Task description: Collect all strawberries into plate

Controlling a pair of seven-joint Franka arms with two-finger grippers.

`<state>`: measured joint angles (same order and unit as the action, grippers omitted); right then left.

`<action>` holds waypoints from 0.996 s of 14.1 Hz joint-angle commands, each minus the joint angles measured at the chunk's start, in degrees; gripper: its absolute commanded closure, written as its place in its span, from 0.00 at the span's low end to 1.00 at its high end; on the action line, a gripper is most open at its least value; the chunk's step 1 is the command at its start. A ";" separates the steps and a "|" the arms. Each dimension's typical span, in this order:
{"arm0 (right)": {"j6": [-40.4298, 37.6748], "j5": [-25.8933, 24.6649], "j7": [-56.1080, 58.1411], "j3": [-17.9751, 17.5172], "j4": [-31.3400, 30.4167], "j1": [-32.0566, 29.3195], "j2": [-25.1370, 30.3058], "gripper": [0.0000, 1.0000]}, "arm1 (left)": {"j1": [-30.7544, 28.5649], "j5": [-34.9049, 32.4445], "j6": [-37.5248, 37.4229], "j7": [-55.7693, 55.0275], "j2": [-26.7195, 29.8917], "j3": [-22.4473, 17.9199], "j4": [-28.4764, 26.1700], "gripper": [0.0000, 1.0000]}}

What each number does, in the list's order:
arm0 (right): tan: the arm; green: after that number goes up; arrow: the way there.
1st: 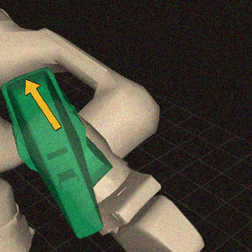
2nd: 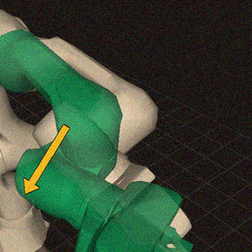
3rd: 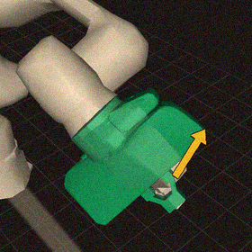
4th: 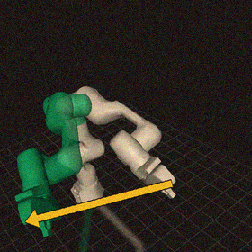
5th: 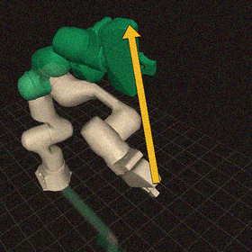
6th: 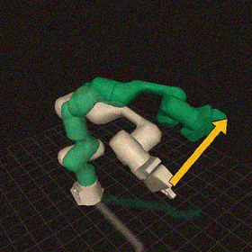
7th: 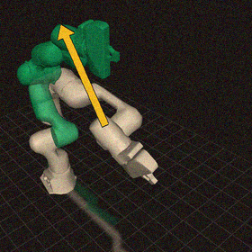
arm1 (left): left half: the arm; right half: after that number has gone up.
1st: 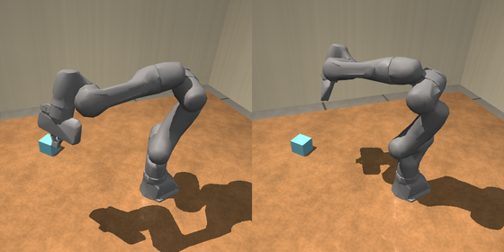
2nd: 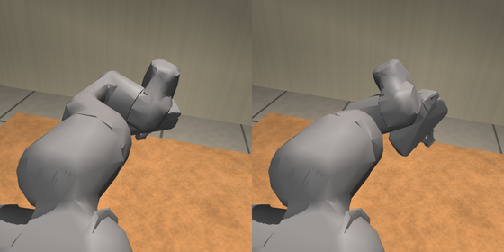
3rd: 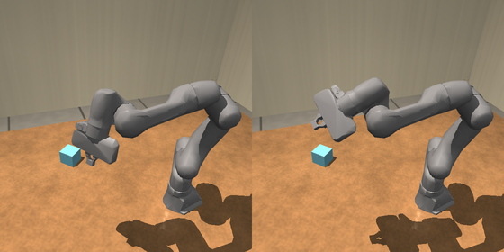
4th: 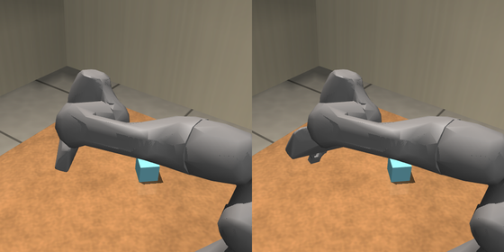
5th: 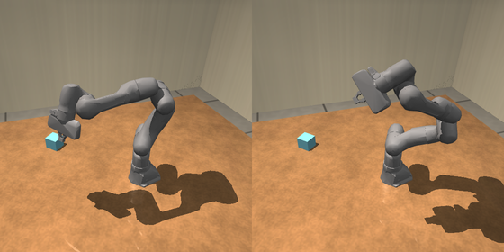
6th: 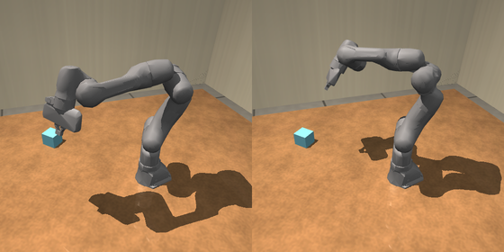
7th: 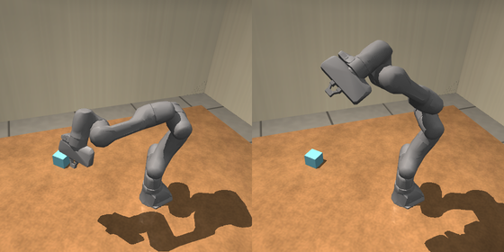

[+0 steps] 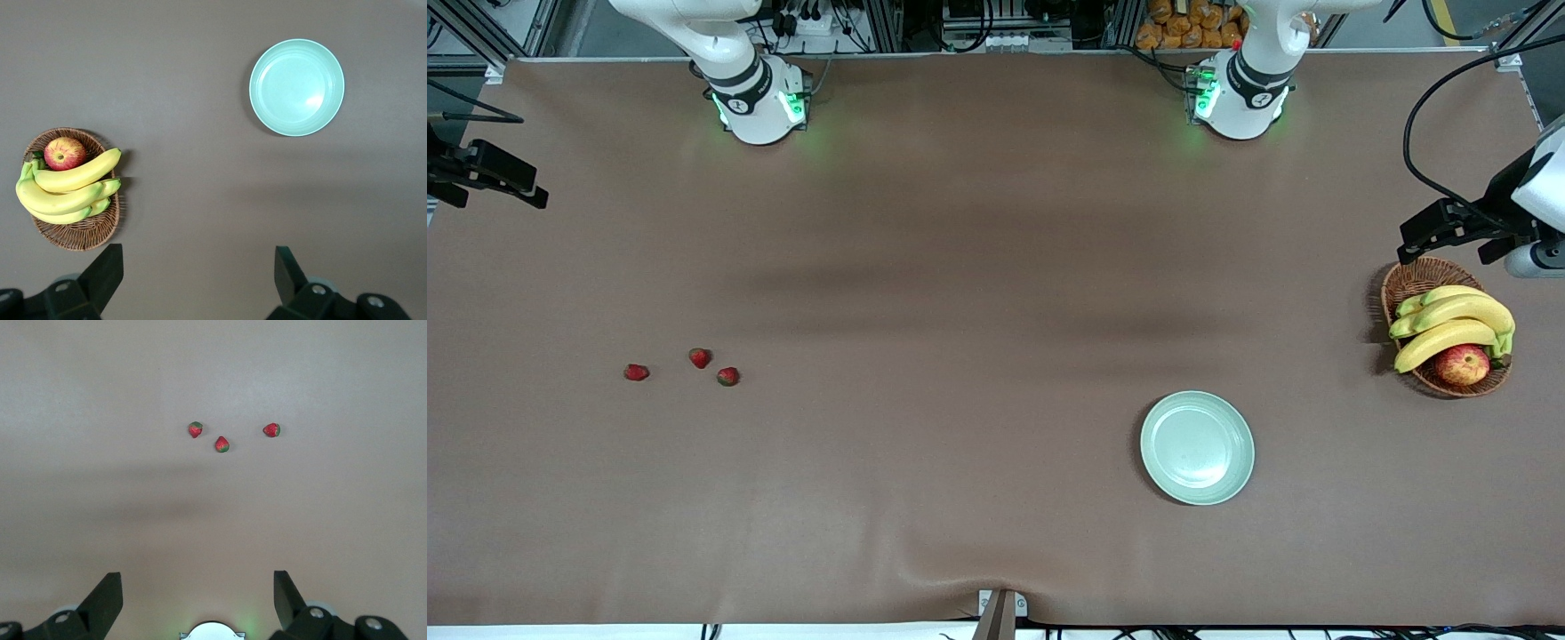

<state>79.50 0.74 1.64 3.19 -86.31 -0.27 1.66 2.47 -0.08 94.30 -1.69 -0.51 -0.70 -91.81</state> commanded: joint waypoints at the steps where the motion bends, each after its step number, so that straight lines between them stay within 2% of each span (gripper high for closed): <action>1: -0.04 -1.09 0.65 -0.03 -0.44 0.01 0.19 0.00 | 0.34 0.96 -0.87 -0.59 -0.02 -0.27 0.49 0.00; 7: 4.51 -1.09 0.82 0.06 -4.47 0.10 -0.25 0.00 | 0.51 0.08 -0.96 -0.85 -0.20 0.87 0.58 0.00; 14: 19.88 -1.53 5.22 0.06 -15.28 0.27 -9.20 0.00 | 0.25 0.08 -1.05 -1.03 -0.20 1.49 0.66 0.00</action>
<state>95.55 0.66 5.95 3.25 -98.06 -0.28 -5.98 2.89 -0.08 94.24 -2.13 -0.80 0.50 -91.80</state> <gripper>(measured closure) 0.000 0.000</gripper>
